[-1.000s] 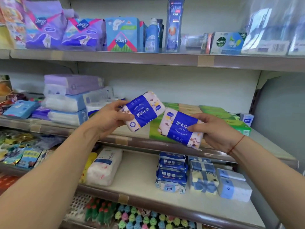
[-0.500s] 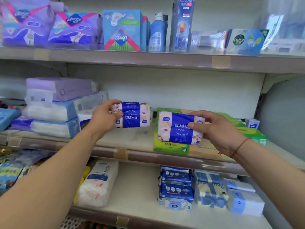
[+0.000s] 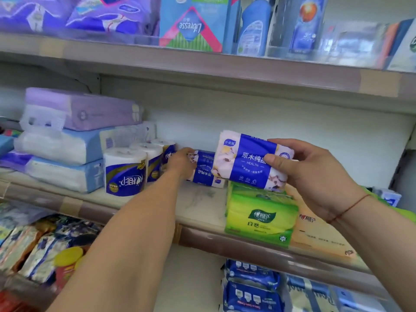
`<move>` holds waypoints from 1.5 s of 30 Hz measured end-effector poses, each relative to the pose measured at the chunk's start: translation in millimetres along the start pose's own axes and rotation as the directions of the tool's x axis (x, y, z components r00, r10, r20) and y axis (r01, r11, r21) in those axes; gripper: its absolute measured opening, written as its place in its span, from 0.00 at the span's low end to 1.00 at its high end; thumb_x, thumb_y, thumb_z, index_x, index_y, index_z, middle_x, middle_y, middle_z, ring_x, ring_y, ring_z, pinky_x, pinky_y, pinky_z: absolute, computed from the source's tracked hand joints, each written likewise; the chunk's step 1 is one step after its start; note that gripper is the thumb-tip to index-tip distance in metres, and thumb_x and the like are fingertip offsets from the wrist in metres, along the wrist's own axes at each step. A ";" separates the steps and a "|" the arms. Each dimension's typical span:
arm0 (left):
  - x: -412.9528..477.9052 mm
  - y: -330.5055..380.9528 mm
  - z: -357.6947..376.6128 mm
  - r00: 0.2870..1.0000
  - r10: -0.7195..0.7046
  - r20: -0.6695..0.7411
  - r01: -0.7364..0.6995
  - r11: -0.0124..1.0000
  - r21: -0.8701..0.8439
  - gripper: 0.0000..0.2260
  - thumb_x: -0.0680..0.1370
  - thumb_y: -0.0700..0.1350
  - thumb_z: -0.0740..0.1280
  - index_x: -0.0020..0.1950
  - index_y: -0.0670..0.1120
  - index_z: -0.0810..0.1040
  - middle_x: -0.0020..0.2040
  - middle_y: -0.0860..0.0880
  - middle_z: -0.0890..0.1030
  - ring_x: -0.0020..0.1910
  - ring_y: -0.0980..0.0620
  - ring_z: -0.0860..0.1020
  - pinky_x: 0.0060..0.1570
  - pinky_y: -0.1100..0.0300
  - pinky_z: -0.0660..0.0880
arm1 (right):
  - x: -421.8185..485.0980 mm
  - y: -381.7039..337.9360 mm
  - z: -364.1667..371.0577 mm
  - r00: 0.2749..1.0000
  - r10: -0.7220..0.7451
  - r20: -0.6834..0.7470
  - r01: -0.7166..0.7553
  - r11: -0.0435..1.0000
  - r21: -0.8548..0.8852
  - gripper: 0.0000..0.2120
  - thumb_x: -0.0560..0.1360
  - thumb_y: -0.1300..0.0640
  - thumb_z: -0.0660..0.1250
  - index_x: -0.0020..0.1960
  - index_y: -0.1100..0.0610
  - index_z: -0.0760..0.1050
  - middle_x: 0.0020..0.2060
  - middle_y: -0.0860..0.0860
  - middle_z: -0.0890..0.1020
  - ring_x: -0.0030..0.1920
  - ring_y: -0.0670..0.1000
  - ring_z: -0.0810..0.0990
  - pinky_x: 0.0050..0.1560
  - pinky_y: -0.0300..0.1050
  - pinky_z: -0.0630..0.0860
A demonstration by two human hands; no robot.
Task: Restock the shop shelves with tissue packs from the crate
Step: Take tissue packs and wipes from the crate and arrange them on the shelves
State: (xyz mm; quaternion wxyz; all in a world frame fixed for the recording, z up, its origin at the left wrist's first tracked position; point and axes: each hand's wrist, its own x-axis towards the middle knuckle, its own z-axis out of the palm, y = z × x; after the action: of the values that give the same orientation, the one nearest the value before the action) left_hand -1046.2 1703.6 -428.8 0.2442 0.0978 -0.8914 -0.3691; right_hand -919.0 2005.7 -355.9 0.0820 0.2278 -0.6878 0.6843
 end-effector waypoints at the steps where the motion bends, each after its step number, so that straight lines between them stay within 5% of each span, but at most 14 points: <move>1: 8.3 -5.0 3.5 0.999 -0.032 -0.003 0.032 0.999 0.014 0.22 0.81 0.42 0.69 0.75 0.47 0.71 0.69 0.46 0.78 0.66 0.44 0.77 0.63 0.55 0.75 | 4.5 2.6 -1.0 1.000 -0.009 -0.012 0.009 1.000 0.011 0.15 0.74 0.59 0.74 0.60 0.54 0.82 0.53 0.56 0.86 0.50 0.53 0.88 0.44 0.50 0.85; 7: 57.6 -13.9 10.3 0.991 -0.127 -0.053 0.130 0.990 0.056 0.19 0.80 0.39 0.67 0.71 0.46 0.75 0.69 0.44 0.76 0.67 0.42 0.76 0.65 0.53 0.73 | 33.3 20.8 -21.4 0.998 -0.040 -0.050 0.039 0.999 -0.028 0.15 0.74 0.59 0.74 0.60 0.53 0.82 0.55 0.56 0.86 0.52 0.56 0.87 0.43 0.49 0.85; 11: 73.1 -22.1 18.8 0.995 -0.099 0.004 0.096 0.976 0.193 0.22 0.80 0.42 0.69 0.74 0.47 0.70 0.70 0.47 0.75 0.67 0.45 0.75 0.57 0.56 0.74 | 39.7 32.2 -23.7 0.998 -0.019 -0.058 0.018 1.000 -0.015 0.13 0.75 0.63 0.72 0.60 0.57 0.82 0.53 0.59 0.87 0.51 0.59 0.87 0.46 0.51 0.86; 16: 70.7 -16.1 21.6 0.992 -0.114 -0.050 0.123 0.952 0.280 0.22 0.80 0.40 0.68 0.75 0.42 0.70 0.69 0.41 0.76 0.67 0.41 0.76 0.63 0.52 0.73 | 43.2 35.4 -22.5 0.999 -0.004 -0.039 0.006 0.999 0.034 0.15 0.75 0.64 0.71 0.61 0.59 0.80 0.53 0.60 0.87 0.52 0.59 0.87 0.47 0.51 0.86; 19: 47.2 -2.9 6.7 0.981 -0.147 -0.124 0.181 0.921 0.345 0.17 0.82 0.42 0.64 0.69 0.37 0.72 0.64 0.39 0.79 0.62 0.41 0.79 0.54 0.53 0.75 | 38.5 34.9 -13.7 1.000 0.013 -0.028 -0.011 0.997 0.070 0.16 0.75 0.63 0.72 0.62 0.59 0.80 0.54 0.60 0.86 0.51 0.58 0.88 0.42 0.48 0.85; 21: 24.8 15.4 -12.9 0.980 -0.093 -0.176 0.138 0.954 0.265 0.13 0.84 0.47 0.61 0.59 0.38 0.77 0.57 0.40 0.82 0.53 0.43 0.80 0.47 0.55 0.74 | 31.8 30.1 -8.7 0.999 0.014 -0.035 -0.011 0.997 0.077 0.16 0.75 0.63 0.73 0.62 0.59 0.80 0.54 0.60 0.86 0.49 0.57 0.88 0.40 0.47 0.84; 23: -3.7 37.9 -33.5 0.989 -0.030 -0.142 0.021 0.998 -0.066 0.16 0.84 0.53 0.60 0.49 0.41 0.78 0.50 0.46 0.84 0.47 0.46 0.80 0.49 0.54 0.76 | 22.0 23.2 -6.7 0.999 0.000 -0.041 0.003 0.998 0.055 0.14 0.75 0.62 0.73 0.60 0.58 0.80 0.54 0.59 0.86 0.47 0.56 0.88 0.39 0.47 0.84; 26: -80.8 70.8 -64.0 0.984 0.148 0.100 -0.051 0.767 -0.639 0.18 0.81 0.62 0.65 0.55 0.49 0.82 0.52 0.50 0.86 0.51 0.50 0.84 0.56 0.49 0.81 | 1.7 11.4 -9.2 1.000 -0.004 -0.029 0.007 0.996 0.089 0.18 0.71 0.60 0.75 0.60 0.58 0.80 0.55 0.58 0.85 0.50 0.56 0.88 0.42 0.49 0.84; 29: -146.0 91.1 -85.2 0.913 0.289 0.288 -0.035 0.759 -0.650 0.25 0.73 0.64 0.73 0.64 0.52 0.78 0.56 0.52 0.86 0.56 0.51 0.84 0.57 0.49 0.81 | -19.8 -0.9 -11.5 1.000 0.004 0.002 -0.005 0.994 0.112 0.22 0.66 0.58 0.76 0.60 0.58 0.79 0.54 0.58 0.86 0.50 0.56 0.88 0.41 0.48 0.84; 35: -206.5 104.2 -105.3 0.942 0.198 0.271 -0.008 0.820 -0.572 0.22 0.72 0.48 0.78 0.63 0.52 0.76 0.52 0.54 0.86 0.51 0.56 0.85 0.48 0.52 0.85 | -58.5 -10.3 -12.0 0.997 0.067 0.039 -0.072 0.985 0.159 0.22 0.66 0.62 0.77 0.59 0.61 0.79 0.53 0.59 0.86 0.51 0.60 0.87 0.38 0.48 0.83; 41: -228.3 90.5 -116.5 0.939 0.168 0.301 0.036 0.820 -0.572 0.18 0.73 0.41 0.77 0.61 0.49 0.78 0.52 0.51 0.86 0.51 0.52 0.86 0.48 0.47 0.85 | -89.7 -5.9 -5.6 0.994 0.094 0.052 -0.099 0.989 0.107 0.22 0.64 0.61 0.78 0.58 0.58 0.81 0.54 0.57 0.86 0.54 0.60 0.86 0.52 0.59 0.83; 45: -204.9 60.8 -140.9 0.946 0.117 0.301 0.087 0.806 -0.586 0.19 0.73 0.39 0.76 0.62 0.48 0.79 0.55 0.49 0.86 0.54 0.49 0.86 0.47 0.49 0.84 | -100.8 -6.0 -10.3 0.999 0.032 0.026 -0.031 0.998 -0.053 0.27 0.64 0.55 0.80 0.62 0.50 0.81 0.57 0.52 0.84 0.54 0.51 0.86 0.53 0.46 0.79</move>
State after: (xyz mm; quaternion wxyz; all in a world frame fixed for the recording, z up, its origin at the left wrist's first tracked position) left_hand -797.8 1733.4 -374.6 0.1161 -0.0519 -0.7600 -0.6374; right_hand -829.5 2036.3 -392.7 0.0679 0.2241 -0.7101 0.6641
